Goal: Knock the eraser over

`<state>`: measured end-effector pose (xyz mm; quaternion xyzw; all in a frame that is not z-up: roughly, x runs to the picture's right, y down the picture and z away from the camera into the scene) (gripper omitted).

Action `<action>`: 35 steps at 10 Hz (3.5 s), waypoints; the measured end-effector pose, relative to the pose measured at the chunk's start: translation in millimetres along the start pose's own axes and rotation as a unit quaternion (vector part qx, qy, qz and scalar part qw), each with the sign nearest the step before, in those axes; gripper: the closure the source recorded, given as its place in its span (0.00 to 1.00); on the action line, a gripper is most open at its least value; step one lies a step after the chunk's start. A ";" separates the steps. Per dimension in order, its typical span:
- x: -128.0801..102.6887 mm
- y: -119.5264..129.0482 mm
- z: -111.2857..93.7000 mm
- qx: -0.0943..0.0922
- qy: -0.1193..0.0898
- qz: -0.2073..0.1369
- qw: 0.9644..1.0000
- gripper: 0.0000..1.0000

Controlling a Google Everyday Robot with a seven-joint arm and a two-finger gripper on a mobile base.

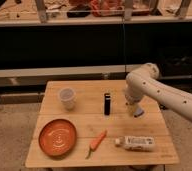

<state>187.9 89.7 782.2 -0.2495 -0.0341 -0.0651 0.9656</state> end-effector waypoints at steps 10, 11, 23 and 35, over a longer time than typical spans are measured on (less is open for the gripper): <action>-17.1 -7.3 20.6 -0.006 -0.018 -0.018 1.000 0.20; -18.6 -8.2 22.0 -0.006 -0.020 -0.020 1.000 0.20; -47.3 -22.2 42.0 -0.007 -0.044 -0.061 0.997 0.20; -83.3 -22.7 50.1 -0.013 -0.068 -0.101 0.992 0.50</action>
